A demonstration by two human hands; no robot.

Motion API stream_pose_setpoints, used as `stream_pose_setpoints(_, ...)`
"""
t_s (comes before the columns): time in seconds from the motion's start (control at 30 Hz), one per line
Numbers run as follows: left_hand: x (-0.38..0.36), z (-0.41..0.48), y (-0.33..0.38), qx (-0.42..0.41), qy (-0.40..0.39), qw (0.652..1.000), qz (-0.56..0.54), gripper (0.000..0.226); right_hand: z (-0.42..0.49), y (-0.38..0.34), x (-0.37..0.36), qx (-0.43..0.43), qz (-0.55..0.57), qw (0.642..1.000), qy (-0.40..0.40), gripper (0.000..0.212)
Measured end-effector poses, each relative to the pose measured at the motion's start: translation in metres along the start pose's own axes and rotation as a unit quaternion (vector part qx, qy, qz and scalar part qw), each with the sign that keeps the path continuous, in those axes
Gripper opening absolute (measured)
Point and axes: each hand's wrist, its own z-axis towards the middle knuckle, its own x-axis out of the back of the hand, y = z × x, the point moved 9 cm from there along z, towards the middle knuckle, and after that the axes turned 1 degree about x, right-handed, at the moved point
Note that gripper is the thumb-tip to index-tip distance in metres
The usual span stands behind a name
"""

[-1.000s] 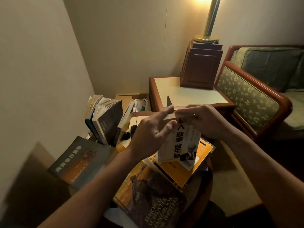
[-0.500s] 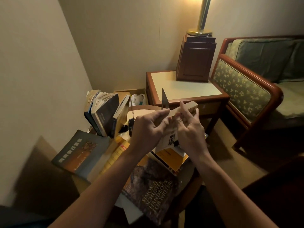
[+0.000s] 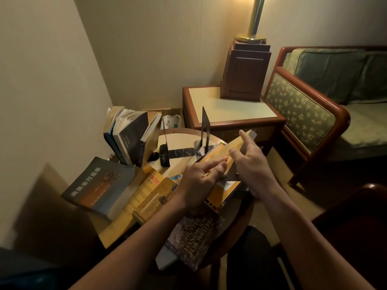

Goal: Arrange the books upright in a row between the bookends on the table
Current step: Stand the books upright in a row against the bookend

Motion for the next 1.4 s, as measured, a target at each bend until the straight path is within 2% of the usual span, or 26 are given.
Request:
stream_pose_setpoints(0.13, -0.006, 0.0, -0.018, -0.004, -0.027, 0.997, 0.078, 0.038, 0.003, 0.008, 0.009, -0.026, -0.02, 0.999, -0.003, 0.056)
stream_pose_setpoints(0.3, 0.011, 0.005, -0.034, -0.013, -0.074, 0.982, 0.174, 0.044, 0.004, -0.001, 0.01, 0.025, -0.023, 0.999, -0.032, 0.057)
stream_pose_setpoints(0.43, 0.083, 0.03, -0.029, -0.055, 0.031, 0.967, 0.248, 0.043, 0.009, -0.023, 0.001, 0.067, -0.029, 0.996, -0.045, 0.06)
stream_pose_setpoints(0.53, 0.146, 0.052, -0.022, -0.104, 0.138, 0.931, 0.323, 0.038, 0.016, -0.043, -0.008, 0.096, -0.049, 0.993, -0.04, 0.062)
stream_pose_setpoints(0.57, 0.162, 0.06, -0.023, -0.109, 0.15, 0.916, 0.355, 0.037, 0.019, -0.051, -0.01, 0.112, -0.065, 0.991, -0.036, 0.062)
stream_pose_setpoints(0.6, 0.174, 0.068, -0.027, -0.1, 0.138, 0.905, 0.39, 0.039, 0.022, -0.059, -0.013, 0.13, -0.076, 0.988, -0.032, 0.063)
stream_pose_setpoints(0.67, 0.179, 0.081, -0.045, -0.06, 0.05, 0.879, 0.471, 0.046, 0.03, -0.075, -0.019, 0.16, -0.083, 0.984, -0.018, 0.063)
stream_pose_setpoints(0.73, 0.174, 0.086, -0.066, -0.041, -0.036, 0.828, 0.558, 0.047, 0.039, -0.09, -0.025, 0.187, -0.085, 0.979, -0.001, 0.062)
stream_pose_setpoints(0.8, 0.17, 0.087, -0.078, -0.035, -0.072, 0.79, 0.607, 0.048, 0.047, -0.103, -0.031, 0.21, -0.086, 0.974, 0.013, 0.062)
stream_pose_setpoints(0.87, 0.171, 0.089, -0.083, -0.041, -0.075, 0.777, 0.624, 0.049, 0.055, -0.114, -0.038, 0.224, -0.081, 0.971, 0.023, 0.062)
stream_pose_setpoints(1.03, 0.203, 0.09, -0.094, -0.029, -0.021, 0.777, 0.628, 0.049, 0.07, -0.14, -0.065, 0.251, -0.063, 0.966, 0.002, 0.063)
stream_pose_setpoints(1.17, 0.23, 0.078, -0.104, 0.005, 0.011, 0.792, 0.61, 0.06, 0.084, -0.148, -0.096, 0.251, -0.061, 0.965, -0.039, 0.063)
stream_pose_setpoints(1.4, 0.251, 0.073, -0.124, 0.026, 0.033, 0.81, 0.585, 0.073, 0.105, -0.119, -0.172, 0.208, -0.101, 0.964, -0.131, 0.061)
